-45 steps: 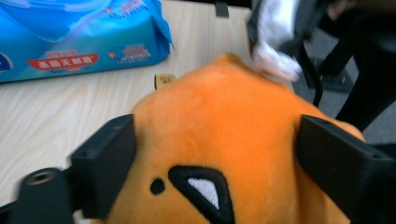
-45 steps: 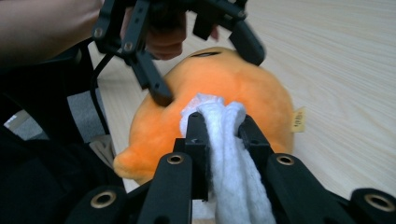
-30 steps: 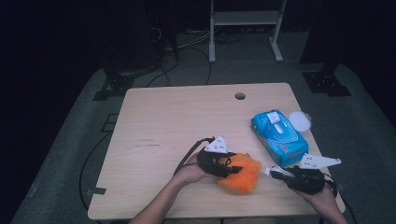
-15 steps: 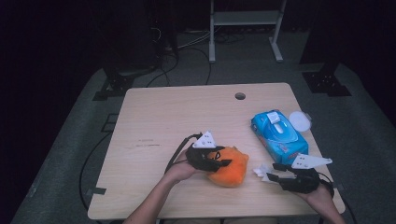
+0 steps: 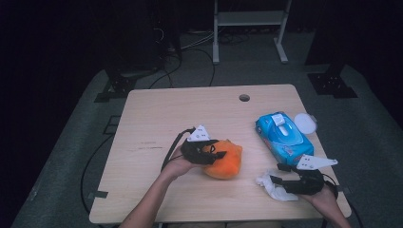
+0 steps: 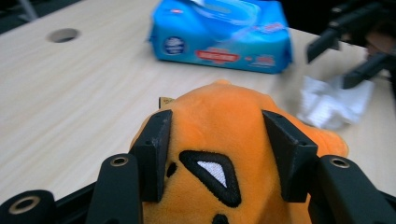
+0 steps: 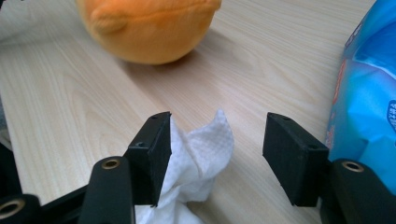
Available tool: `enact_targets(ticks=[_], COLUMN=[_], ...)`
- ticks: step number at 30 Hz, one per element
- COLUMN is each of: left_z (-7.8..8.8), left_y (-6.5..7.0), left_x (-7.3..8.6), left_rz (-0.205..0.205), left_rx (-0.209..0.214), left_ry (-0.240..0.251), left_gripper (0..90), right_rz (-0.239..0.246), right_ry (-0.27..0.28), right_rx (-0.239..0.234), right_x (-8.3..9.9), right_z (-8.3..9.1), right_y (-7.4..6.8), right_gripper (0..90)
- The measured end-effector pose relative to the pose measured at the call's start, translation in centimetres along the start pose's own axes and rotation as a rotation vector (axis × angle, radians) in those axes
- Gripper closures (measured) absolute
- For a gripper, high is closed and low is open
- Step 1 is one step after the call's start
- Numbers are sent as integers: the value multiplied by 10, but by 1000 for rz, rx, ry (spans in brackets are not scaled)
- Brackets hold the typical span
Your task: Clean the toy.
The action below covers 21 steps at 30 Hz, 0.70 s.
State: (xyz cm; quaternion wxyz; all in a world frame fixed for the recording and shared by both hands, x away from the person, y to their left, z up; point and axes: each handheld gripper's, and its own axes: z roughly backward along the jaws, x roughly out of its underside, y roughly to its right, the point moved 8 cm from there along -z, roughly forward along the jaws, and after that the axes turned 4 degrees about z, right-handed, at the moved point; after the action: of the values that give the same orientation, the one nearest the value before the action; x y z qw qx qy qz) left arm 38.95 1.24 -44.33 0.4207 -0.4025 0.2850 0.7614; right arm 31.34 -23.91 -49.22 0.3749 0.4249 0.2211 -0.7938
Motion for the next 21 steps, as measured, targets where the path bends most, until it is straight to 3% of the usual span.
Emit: enact_targets(ticks=[5, 10, 13, 21], left_z=[2, -2, -2, 10], left_y=[-22, -35, -36, -35], left_x=[-1, 4, 8, 6], left_rz=[29, 52, 82, 90], left_rx=[-80, -123, -114, -113], left_ry=[12, 7, 20, 33], left_gripper=[467, 440, 362, 244], right_rz=[5, 9, 6, -11], right_ry=[-5, -10, 0, 17], right_rx=[-3, 0, 1, 12], right_x=[-5, -5, -7, -9], right_z=[-6, -7, -5, -2], right_y=[1, 0, 0, 2], right_gripper=[377, 357, 350, 320])
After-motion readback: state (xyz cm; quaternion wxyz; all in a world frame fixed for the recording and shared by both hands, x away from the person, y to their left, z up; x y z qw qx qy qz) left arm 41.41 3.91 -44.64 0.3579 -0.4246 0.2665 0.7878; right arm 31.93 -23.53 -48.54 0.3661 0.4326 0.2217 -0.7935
